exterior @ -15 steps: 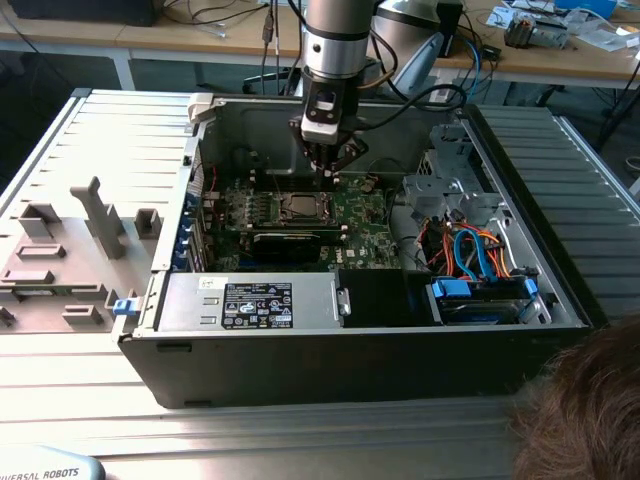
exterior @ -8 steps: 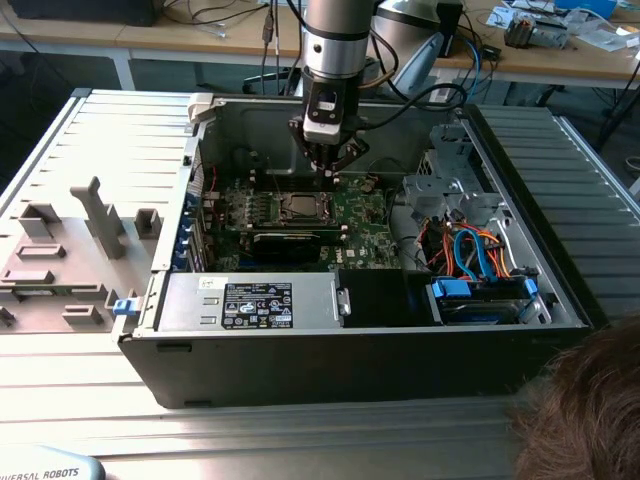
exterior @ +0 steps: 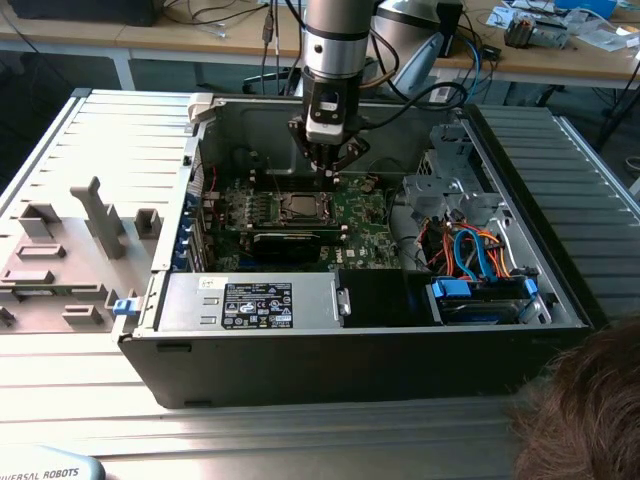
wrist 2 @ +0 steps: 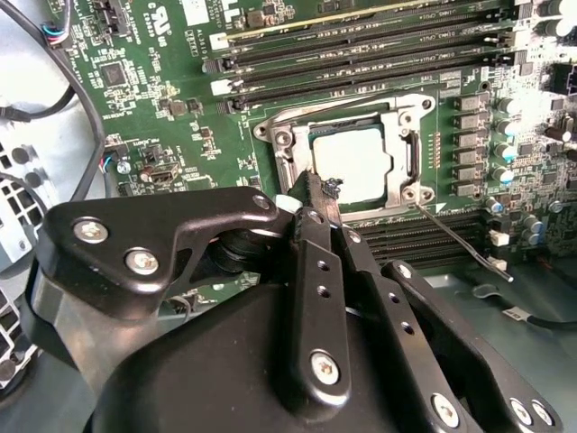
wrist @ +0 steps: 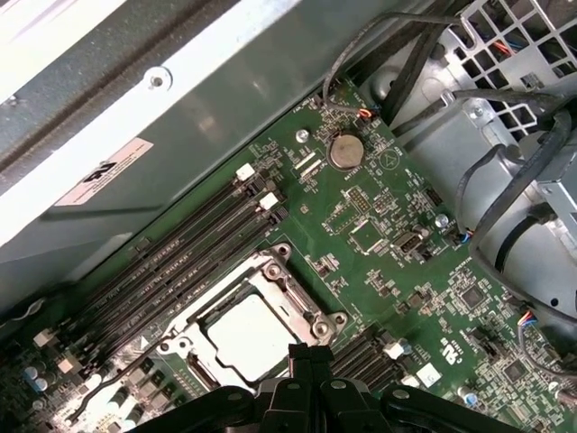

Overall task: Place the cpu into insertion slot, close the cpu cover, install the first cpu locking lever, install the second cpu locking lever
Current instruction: 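Install the first cpu locking lever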

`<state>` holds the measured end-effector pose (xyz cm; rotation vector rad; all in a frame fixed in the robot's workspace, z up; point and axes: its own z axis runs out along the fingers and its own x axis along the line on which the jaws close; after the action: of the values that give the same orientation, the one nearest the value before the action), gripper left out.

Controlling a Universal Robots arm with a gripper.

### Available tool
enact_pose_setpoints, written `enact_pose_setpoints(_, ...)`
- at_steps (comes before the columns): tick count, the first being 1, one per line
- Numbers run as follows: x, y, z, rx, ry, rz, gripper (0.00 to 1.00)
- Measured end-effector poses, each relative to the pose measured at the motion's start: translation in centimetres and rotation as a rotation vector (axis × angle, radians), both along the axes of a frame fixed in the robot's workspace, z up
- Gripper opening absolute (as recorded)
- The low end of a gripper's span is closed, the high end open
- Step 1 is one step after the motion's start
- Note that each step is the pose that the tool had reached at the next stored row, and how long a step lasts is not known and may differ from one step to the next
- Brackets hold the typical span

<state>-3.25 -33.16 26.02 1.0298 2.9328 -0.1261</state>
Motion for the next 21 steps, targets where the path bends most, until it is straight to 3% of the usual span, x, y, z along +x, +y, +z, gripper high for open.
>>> enact_pose_setpoints(21,0.0,0.0,0.0,-0.0001,0.0001,0.069,0.11)
